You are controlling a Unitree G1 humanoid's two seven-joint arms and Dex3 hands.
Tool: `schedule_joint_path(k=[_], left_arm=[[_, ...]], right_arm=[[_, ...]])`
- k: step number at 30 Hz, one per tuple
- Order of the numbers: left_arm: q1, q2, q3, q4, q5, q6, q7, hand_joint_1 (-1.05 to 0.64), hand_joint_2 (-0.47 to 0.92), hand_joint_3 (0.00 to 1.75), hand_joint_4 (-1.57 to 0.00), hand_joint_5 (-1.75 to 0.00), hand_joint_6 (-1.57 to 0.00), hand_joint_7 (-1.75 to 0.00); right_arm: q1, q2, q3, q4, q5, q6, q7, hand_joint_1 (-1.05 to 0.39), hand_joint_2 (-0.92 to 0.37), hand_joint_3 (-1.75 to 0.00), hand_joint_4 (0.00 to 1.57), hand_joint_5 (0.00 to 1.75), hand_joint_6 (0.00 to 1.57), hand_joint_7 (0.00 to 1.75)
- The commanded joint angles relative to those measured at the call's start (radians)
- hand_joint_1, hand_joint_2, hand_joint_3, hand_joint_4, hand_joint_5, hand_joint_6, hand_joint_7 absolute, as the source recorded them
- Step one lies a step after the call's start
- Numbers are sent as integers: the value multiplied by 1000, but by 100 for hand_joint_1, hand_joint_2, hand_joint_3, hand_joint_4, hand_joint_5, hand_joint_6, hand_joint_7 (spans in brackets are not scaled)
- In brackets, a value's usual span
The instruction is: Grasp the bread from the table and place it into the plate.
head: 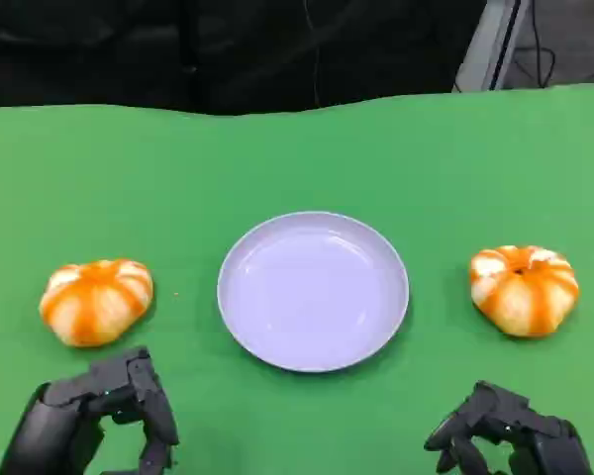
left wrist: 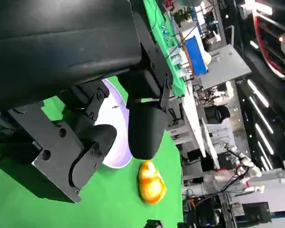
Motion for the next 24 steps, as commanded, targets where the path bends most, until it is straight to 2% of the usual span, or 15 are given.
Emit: schedule_joint_path(k=[1,15,20,21,22,23,24], left_arm=[[5,8,10,-9,-1,4,-2,5,38,148,-91,-175,-80,-160],[-1,19,16,-3,-19,17,-13,6,39,147,-90,-175,-80,-159],[-3,22,19,-6,-36,40,-23,8,43,142,-80,-167,-76,-146],[-2,36,26,-35,-16,96,-7,8,44,141,-80,-167,-76,-145],[-1,45,31,-58,0,141,6,5,51,121,-75,-146,-69,-120],[0,50,36,-77,11,175,14,4,59,102,-73,-130,-70,-95],[-7,69,45,-96,52,212,25,3,62,95,-73,-124,-71,-85]], right_arm=[[7,-4,-3,-10,13,6,0,-70,-87,-54,83,156,89,124],[4,-2,-2,-6,3,1,-6,-69,-88,-54,83,157,89,124],[1,0,-1,0,8,-3,-5,-69,-88,-53,83,156,89,124],[4,3,1,-5,7,1,-7,-69,-88,-52,83,156,89,124],[6,6,2,-10,5,5,-9,-70,-88,-52,83,156,89,123],[7,8,3,-12,5,7,-9,-71,-87,-52,83,156,89,123],[9,9,5,-17,4,11,-9,-71,-87,-52,83,156,90,123]])
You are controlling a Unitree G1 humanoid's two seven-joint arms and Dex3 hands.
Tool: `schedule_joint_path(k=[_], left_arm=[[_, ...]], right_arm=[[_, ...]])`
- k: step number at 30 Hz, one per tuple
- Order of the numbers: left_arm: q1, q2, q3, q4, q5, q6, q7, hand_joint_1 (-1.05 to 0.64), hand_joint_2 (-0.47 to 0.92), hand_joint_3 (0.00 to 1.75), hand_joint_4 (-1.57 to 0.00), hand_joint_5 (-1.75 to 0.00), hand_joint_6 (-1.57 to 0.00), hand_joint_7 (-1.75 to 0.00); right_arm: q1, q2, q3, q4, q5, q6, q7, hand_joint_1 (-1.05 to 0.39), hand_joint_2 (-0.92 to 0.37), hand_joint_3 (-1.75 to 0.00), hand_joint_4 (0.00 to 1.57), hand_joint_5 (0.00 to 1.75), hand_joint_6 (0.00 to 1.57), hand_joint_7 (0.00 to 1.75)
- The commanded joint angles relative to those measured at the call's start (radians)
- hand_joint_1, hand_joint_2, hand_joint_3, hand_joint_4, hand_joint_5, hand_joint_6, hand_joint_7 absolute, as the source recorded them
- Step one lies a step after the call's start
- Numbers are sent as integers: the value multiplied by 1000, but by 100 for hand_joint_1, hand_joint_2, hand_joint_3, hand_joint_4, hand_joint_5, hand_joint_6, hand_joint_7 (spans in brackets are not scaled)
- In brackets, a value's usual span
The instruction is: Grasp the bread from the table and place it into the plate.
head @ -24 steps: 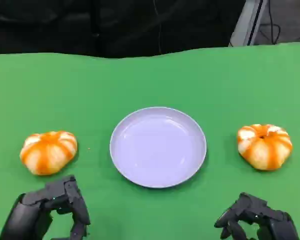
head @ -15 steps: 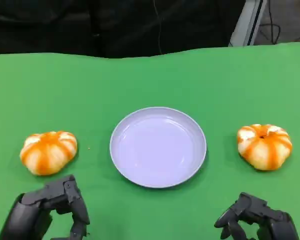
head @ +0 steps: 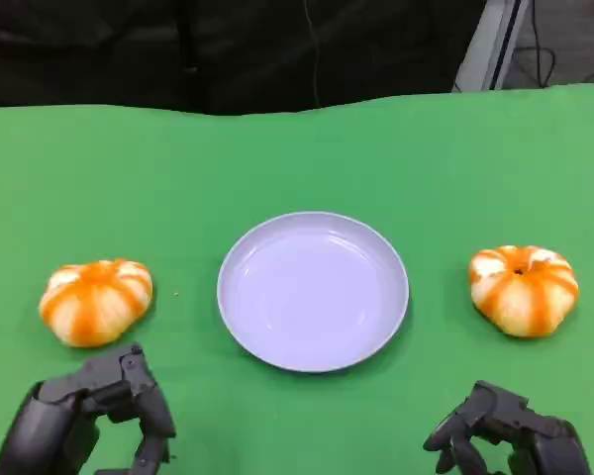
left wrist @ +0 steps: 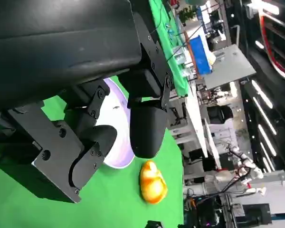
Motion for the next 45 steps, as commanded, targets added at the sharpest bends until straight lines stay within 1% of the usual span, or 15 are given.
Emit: schedule_joint_path(k=[1,2,3,5,6,7,9,11,15,17,21,25,31,34,45], left_arm=[[-10,61,36,-82,94,139,42,-1,69,76,-65,-111,-66,-67],[-13,69,40,-92,115,157,47,-3,80,52,-61,-100,-69,-44],[-14,72,42,-100,127,170,50,-4,84,41,-60,-96,-71,-35],[-35,88,46,-101,172,183,62,-5,88,33,-59,-93,-73,-27],[-51,101,50,-97,204,186,70,-14,90,22,-52,-86,-67,-19],[-70,118,52,-99,249,203,79,-17,91,17,-50,-84,-65,-16],[-105,149,52,-101,323,240,88,-31,92,8,-40,-70,-59,-8],[-121,163,51,-104,354,262,89,-36,92,7,-36,-60,-55,-4],[-187,227,31,-94,495,313,91,-46,92,5,-30,-43,-44,0],[-202,236,26,-91,527,327,96,-49,92,5,-29,-39,-41,0],[-205,238,22,-93,536,335,101,-49,92,5,-29,-37,-41,0],[-353,301,-63,26,821,362,218,-55,92,4,-24,-30,-38,0],[-494,306,-170,213,973,455,258,-56,92,6,-13,-22,-27,0],[-528,309,-198,269,990,465,278,-56,92,6,-12,-21,-26,0],[-537,322,-221,282,975,472,298,-55,92,6,-13,-20,-26,0]], right_arm=[[10,6,3,-19,7,12,-5,-70,-87,-53,83,156,90,123],[11,7,3,-21,6,14,-4,-70,-87,-53,83,156,90,123],[11,7,3,-22,6,15,-4,-70,-87,-53,83,156,90,123],[12,7,4,-25,8,15,-2,-70,-87,-52,84,156,90,123],[13,7,5,-28,10,14,-1,-69,-88,-52,83,156,90,122],[13,7,4,-28,9,12,-2,-69,-88,-52,83,156,90,122],[12,9,3,-25,4,5,-8,-69,-88,-51,83,155,89,122],[12,10,3,-26,2,3,-10,-69,-88,-51,83,155,89,121],[16,10,3,-31,-9,5,-14,-69,-89,-52,84,154,89,121],[15,9,2,-31,-13,4,-17,-69,-89,-53,83,154,89,121],[15,9,2,-32,-15,5,-19,-69,-88,-54,83,154,89,122],[15,10,5,-34,-15,4,-20,-69,-88,-55,83,154,88,122],[10,13,8,-27,-11,8,-23,-70,-88,-53,83,154,89,122],[11,14,9,-29,-12,10,-25,-71,-88,-52,84,155,89,122],[11,13,10,-29,-12,10,-27,-71,-89,-49,84,155,90,121]])
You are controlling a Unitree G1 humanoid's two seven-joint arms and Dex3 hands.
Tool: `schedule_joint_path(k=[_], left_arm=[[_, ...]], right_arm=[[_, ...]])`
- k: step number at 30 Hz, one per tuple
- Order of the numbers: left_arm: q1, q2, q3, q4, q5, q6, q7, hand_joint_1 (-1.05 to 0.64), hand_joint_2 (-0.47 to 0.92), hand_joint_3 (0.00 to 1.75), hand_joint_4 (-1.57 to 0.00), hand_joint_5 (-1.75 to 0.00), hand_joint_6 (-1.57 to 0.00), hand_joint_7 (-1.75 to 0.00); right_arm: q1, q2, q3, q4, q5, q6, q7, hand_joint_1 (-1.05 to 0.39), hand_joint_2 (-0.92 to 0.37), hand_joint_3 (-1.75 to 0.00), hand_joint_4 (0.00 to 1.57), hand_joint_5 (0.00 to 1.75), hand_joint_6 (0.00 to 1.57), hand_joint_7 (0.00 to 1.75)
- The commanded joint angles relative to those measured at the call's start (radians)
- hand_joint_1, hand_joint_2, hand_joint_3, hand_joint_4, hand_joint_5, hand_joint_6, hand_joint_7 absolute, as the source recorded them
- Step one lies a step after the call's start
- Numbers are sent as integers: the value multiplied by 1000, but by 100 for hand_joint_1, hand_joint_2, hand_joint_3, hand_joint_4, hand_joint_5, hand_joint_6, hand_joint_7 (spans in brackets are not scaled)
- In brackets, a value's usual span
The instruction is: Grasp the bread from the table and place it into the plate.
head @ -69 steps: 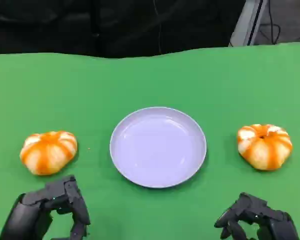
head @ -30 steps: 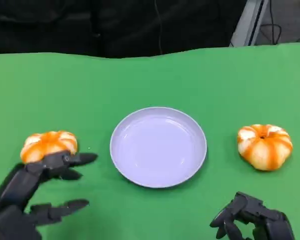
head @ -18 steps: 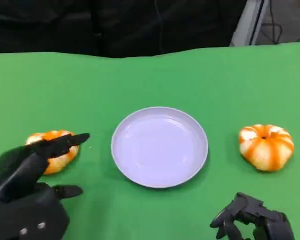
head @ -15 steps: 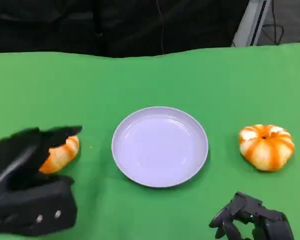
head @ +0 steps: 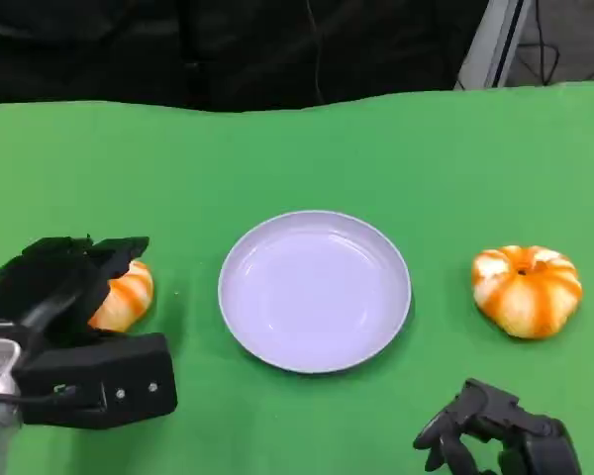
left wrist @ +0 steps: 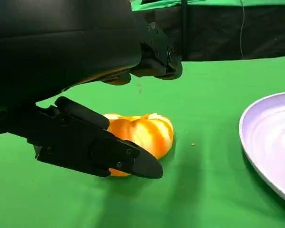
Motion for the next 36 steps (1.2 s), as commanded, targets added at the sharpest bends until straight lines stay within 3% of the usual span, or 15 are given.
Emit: schedule_joint_path(k=[1,16,19,20,23,29,36], left_arm=[[-15,25,-3,10,-6,9,16,-55,92,6,-13,-20,-26,0],[-16,29,-8,9,-10,12,18,-55,92,6,-13,-19,-26,0],[-165,-16,-91,250,55,66,29,-56,92,6,-12,-18,-26,0],[-251,-59,-128,436,70,87,41,-56,92,6,-12,-17,-26,0],[-374,-122,-183,720,73,94,85,-42,92,7,-19,-18,-29,-1],[-438,-141,-227,876,32,37,178,-42,92,10,-24,-16,-32,-2],[-463,-144,-260,923,-7,23,190,-40,92,7,-26,-13,-33,-1]], right_arm=[[4,-5,-7,-3,7,-1,-7,-71,-89,-49,84,155,90,121],[4,-5,-6,-3,7,-1,-8,-71,-91,-47,84,155,90,121],[13,-1,-1,-17,2,6,-10,-69,-91,-46,83,155,90,121],[17,-1,1,-21,5,7,-8,-69,-91,-46,83,155,90,121],[23,-1,4,-26,10,8,-5,-69,-91,-45,83,153,90,119],[24,-1,4,-28,11,12,-3,-69,-92,-44,83,153,90,118],[21,-3,3,-23,17,5,-1,-68,-92,-44,83,152,90,118]])
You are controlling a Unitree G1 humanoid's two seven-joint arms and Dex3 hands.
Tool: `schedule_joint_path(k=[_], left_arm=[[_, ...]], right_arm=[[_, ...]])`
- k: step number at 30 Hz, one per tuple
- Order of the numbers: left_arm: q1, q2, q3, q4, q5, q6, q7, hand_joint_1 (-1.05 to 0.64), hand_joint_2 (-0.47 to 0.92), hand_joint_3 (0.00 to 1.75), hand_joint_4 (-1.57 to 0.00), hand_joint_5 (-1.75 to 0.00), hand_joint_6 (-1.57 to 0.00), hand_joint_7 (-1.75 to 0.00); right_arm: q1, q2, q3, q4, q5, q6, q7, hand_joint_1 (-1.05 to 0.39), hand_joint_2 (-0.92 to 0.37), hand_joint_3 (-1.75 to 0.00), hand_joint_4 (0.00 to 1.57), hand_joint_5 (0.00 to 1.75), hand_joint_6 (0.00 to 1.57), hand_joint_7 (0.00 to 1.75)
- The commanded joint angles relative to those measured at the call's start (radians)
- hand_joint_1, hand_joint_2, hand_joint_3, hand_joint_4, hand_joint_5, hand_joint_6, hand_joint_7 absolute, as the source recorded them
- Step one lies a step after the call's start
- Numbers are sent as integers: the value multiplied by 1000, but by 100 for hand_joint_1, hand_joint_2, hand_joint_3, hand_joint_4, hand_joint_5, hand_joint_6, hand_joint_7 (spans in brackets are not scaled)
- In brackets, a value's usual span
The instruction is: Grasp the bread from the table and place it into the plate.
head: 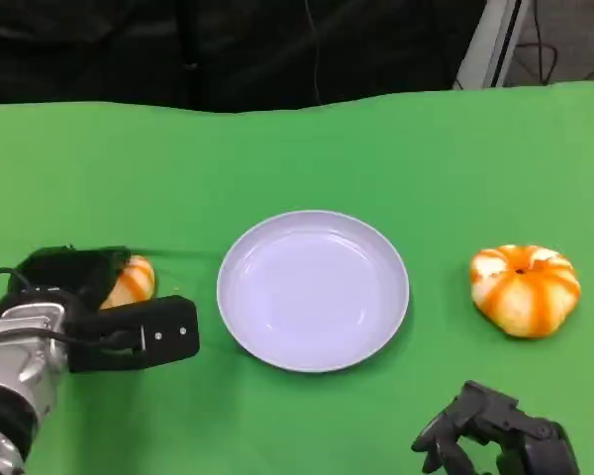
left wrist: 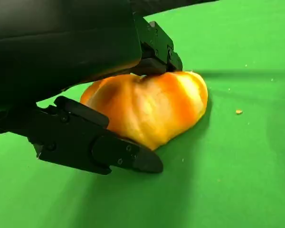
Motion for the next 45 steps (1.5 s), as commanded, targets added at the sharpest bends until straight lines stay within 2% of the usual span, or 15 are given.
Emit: schedule_joint_path(k=[1,2,3,5,6,7,8,10,13,17,31,32,35,36,45], left_arm=[[5,5,-15,31,-25,-14,18,-39,92,6,-27,-13,-33,-1],[10,8,-13,36,-32,-39,49,-33,92,5,-41,-15,-46,-4],[13,11,-13,42,-36,-58,73,-26,92,7,-62,-35,-72,-7],[18,17,-16,55,-39,-100,130,-20,92,11,-80,-62,-99,-11],[22,20,-17,61,-41,-123,162,-18,92,14,-83,-116,-95,-65],[27,24,-16,65,-43,-145,193,-18,92,17,-83,-145,-79,-118],[32,30,-16,64,-47,-170,224,-17,92,19,-81,-162,-66,-152],[35,35,-18,66,-52,-197,254,-17,92,24,-79,-172,-58,-170],[38,42,-24,60,-56,-220,282,-16,92,25,-78,-174,-56,-174],[88,86,-16,-50,-60,-285,362,-14,86,22,-83,-175,-60,-175],[113,100,-11,-100,-63,-284,356,-13,84,24,-83,-175,-61,-175],[154,125,12,-198,-76,-305,363,-13,84,25,-83,-175,-61,-175],[235,165,59,-381,-94,-321,355,-4,56,74,-86,-175,-65,-175],[244,167,65,-401,-93,-314,346,-4,53,79,-86,-175,-65,-175],[275,168,86,-463,-89,-285,314,-4,49,87,-86,-175,-66,-175]], right_arm=[[8,-8,-5,-9,12,1,-1,-68,-92,-44,83,152,90,118],[8,-8,-6,-11,7,2,-4,-68,-92,-44,83,152,90,118],[9,-8,-7,-12,4,2,-6,-68,-92,-44,83,152,90,118],[9,-8,-8,-11,0,0,-8,-68,-92,-44,83,152,90,118],[9,-8,-8,-10,-1,-1,-9,-68,-92,-44,83,153,90,118],[9,-8,-8,-10,0,-2,-8,-68,-92,-44,83,153,90,119],[8,-9,-6,-10,4,-2,-5,-68,-92,-44,83,153,90,119],[8,-10,-5,-9,10,-1,-1,-68,-91,-44,83,153,89,118],[9,-9,-4,-10,9,0,-2,-68,-92,-43,83,153,89,118],[5,-9,-8,-7,9,2,-4,-68,-92,-44,82,153,90,119],[5,-9,-8,-6,10,2,-4,-68,-91,-45,83,153,90,119],[2,-12,-7,-5,18,7,3,-68,-91,-46,83,153,90,119],[-1,-15,-6,-4,32,14,15,-69,-91,-44,83,154,90,119],[-1,-15,-6,-4,33,14,16,-69,-91,-43,83,154,90,119],[-1,-13,-9,-6,35,16,22,-69,-92,-41,83,155,90,119]])
